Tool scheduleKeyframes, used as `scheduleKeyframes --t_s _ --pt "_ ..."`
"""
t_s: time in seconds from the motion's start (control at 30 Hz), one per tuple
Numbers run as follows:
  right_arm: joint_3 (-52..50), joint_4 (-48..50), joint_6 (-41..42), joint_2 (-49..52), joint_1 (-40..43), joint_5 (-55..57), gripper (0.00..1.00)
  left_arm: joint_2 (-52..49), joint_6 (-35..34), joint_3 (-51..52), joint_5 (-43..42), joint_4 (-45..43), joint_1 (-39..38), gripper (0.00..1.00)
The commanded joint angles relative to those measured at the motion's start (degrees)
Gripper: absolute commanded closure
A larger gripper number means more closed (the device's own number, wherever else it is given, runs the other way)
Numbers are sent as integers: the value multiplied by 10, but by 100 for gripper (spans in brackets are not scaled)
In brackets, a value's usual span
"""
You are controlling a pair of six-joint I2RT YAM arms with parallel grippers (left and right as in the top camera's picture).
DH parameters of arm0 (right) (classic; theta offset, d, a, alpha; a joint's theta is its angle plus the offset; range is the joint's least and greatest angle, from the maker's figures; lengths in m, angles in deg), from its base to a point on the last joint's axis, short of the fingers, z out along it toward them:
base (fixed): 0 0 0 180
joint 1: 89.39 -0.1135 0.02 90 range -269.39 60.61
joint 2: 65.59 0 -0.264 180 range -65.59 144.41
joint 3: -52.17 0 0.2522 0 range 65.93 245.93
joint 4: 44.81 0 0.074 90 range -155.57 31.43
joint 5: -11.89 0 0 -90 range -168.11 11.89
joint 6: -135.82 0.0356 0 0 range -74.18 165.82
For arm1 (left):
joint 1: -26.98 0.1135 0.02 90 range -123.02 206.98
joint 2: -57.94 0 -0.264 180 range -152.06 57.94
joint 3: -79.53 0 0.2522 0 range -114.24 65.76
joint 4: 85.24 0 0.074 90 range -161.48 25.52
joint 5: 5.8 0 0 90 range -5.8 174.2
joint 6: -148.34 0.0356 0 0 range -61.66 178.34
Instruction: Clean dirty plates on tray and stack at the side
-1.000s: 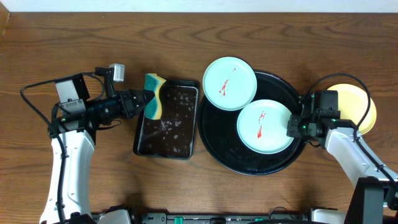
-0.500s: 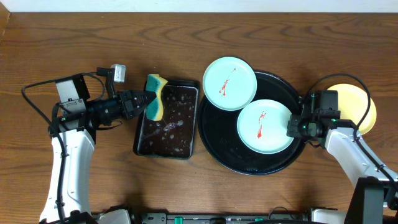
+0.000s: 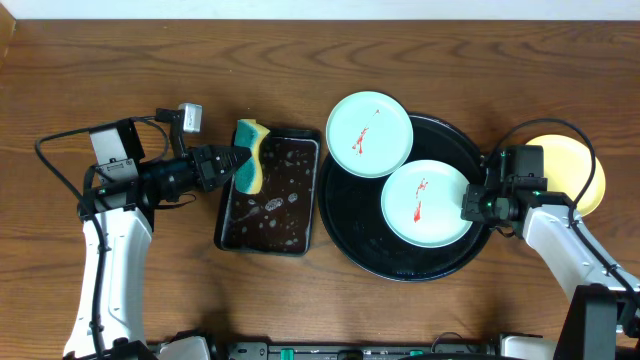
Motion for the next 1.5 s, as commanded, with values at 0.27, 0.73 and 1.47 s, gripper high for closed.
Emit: scheduleKeyframes --t_s 0.27,0.73,1.47 --pt "3 1 6 5 -4 16 99 -3 8 6 -21 -6 2 93" --pt "3 3 6 5 -4 16 99 -16 -157 5 660 -50 -271 93" --pt "3 3 6 5 -4 16 99 -110 -179 -112 716 58 -432 93"
